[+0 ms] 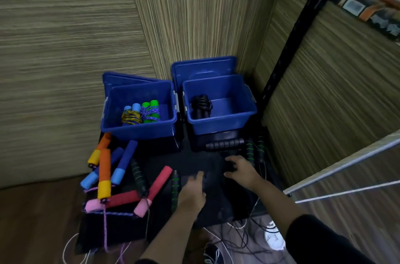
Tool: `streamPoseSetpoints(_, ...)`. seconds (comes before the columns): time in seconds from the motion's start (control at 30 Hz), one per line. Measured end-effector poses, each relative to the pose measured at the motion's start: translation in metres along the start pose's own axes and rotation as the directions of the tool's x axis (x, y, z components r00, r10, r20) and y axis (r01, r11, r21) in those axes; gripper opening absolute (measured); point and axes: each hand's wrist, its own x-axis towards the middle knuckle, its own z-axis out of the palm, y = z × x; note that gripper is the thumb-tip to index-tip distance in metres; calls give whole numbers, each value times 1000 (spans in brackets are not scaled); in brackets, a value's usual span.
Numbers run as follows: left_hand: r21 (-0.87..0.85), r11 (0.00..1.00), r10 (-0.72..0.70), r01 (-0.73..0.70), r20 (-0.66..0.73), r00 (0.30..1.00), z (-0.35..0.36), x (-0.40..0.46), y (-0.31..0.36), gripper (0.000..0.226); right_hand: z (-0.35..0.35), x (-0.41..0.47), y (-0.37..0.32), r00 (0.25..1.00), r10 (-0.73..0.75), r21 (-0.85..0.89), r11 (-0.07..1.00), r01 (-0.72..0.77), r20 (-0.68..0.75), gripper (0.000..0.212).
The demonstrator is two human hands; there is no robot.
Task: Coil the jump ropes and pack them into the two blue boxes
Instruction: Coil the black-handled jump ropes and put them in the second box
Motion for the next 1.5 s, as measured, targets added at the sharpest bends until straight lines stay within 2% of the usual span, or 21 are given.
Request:
streamPoseSetpoints(0.1, -140, 989, -51, 38, -89, 995, -5, 13, 2, 62, -6, 17, -4, 997, -77, -99, 992, 74, -19, 55)
streamPoseSetpoints(0.2, -292, 954, -125, 64, -195, 973, -17, 31, 8, 59, -14, 33, -5, 981, -168, -305, 943, 131, -99, 50)
streamPoseSetpoints(0.3, -448, 889, -220, 88, -252, 942, -27, 46, 14, 59, -25, 47, -10, 973, -168, -541, 839, 57, -159, 57)
streamPoseSetpoints(0.4, -510, 844, -304, 167, -198, 932, -23, 53, 10, 61, -33, 59, -11, 982, -98, -640, 768, -28, -159, 69)
streamPoseSetpoints(0.5, -502, 846, -297, 180, -165, 940, -12, 50, 3, 62, -35, 69, -6, 991, -66, -672, 740, -27, -113, 64)
streamPoseSetpoints(0.7, -542, 816, -295, 201, -92, 951, -9, 44, 4, 77, -35, 73, -4, 984, -106, -728, 685, -29, -140, 50)
streamPoseSetpoints(0.83, -671, 696, -349, 255, -7, 937, -3, 43, 4, 87, -33, 72, -2, 986, -99, -730, 683, -29, -131, 56)
streamPoseSetpoints(0.93, -733, 626, -389, 265, 1, 921, 6, 43, 3, 91, -35, 69, 0, 985, -124, -750, 661, -7, -118, 62)
streamPoseSetpoints(1.07, -798, 544, -403, 258, 22, 915, 14, 41, 2, 91, -34, 64, 2, 978, -197, -806, 589, 60, -72, 47)
streamPoseSetpoints(1.13, -789, 553, -405, 269, 27, 914, 14, 41, 1, 91, -31, 62, 0, 966, -243, -771, 631, 89, -87, 37)
streamPoseSetpoints(1.17, -755, 595, -407, 277, 15, 913, 13, 41, 1, 91, -28, 61, -3, 963, -253, -709, 695, 118, -88, 35)
streamPoseSetpoints(1.27, -698, 659, -417, 279, -30, 909, 13, 44, -3, 91, -14, 52, -19, 970, -242, -358, 907, 221, -12, 35)
streamPoseSetpoints(1.37, -760, 589, -414, 275, 9, 910, 18, 51, -8, 91, 8, 41, -29, 983, -172, -202, 962, 182, 65, 30)
streamPoseSetpoints(1.43, -817, 509, -418, 269, 38, 907, 20, 52, -11, 90, 24, 34, -30, 987, -125, -185, 972, 143, 104, 24)
streamPoseSetpoints(1.5, -844, 466, -419, 265, 54, 906, 20, 51, -14, 87, 36, 29, -28, 985, -134, -210, 965, 154, 106, 9)
